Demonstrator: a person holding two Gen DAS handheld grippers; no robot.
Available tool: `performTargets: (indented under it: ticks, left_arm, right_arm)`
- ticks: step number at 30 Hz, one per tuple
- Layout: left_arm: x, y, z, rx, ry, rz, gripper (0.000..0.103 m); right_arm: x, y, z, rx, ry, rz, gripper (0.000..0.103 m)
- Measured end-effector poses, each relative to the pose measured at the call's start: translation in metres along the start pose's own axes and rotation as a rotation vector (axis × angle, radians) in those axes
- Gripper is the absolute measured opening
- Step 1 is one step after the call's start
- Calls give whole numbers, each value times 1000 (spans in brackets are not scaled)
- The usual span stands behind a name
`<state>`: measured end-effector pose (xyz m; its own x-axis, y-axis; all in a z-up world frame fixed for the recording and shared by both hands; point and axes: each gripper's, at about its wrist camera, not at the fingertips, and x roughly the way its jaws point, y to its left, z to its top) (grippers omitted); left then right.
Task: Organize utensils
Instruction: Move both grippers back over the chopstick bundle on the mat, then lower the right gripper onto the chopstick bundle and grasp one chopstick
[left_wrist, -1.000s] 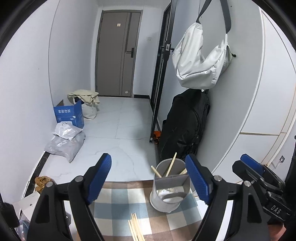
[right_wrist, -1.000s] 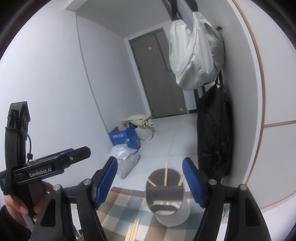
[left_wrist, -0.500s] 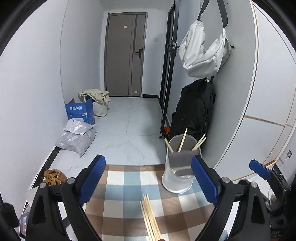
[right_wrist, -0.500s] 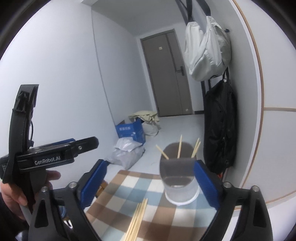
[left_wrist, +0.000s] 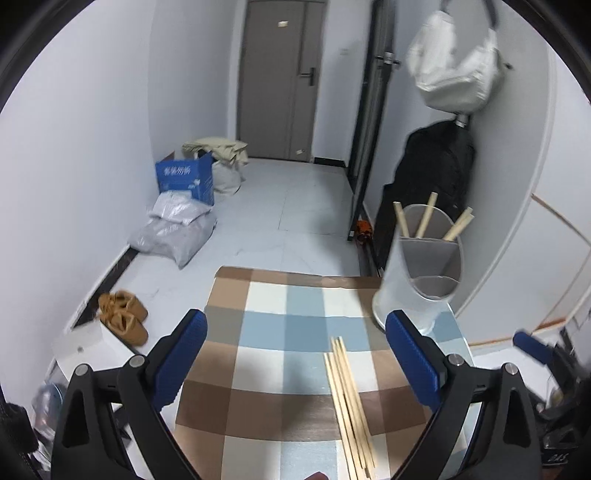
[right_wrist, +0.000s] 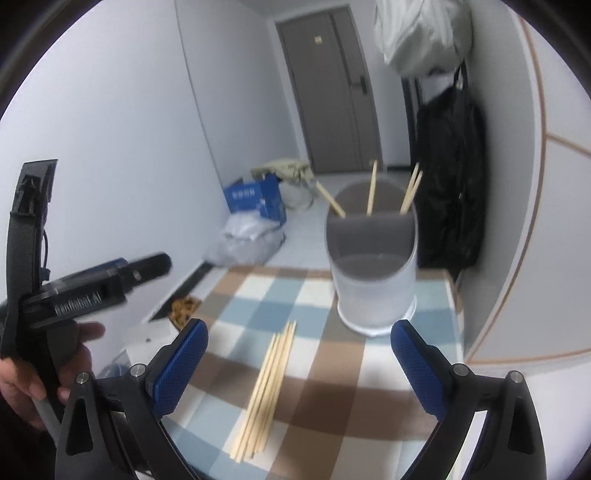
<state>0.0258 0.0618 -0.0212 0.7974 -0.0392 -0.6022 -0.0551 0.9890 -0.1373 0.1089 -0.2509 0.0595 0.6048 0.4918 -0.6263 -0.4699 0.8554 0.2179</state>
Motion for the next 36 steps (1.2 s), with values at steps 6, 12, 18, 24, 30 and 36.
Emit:
performTargets:
  ticks: [6,12,18,24,30,36]
  left_arm:
    - [12,25,-4,-19,4,51,95]
    - [21,46,-3,-96,47,49,95]
    - [26,54,-4,-110,73,50,95]
    - [27,61,-2,-134,98,39,95]
    - [29,73,0,-187,112,43,95]
    - [34,83,-1,-233,141,30,95]
  right_arm:
    - [33,5,-4,-19,128,5,94]
    - [76,14,-5,-62,263,-12,69]
    - [125,25,-11,-133,384,-42,51]
    - [170,28,-14,-147,504,-89,30]
    - [198,35,-15,-190,567,-114,19]
    - [215,40,-15,-237,599,-165,14]
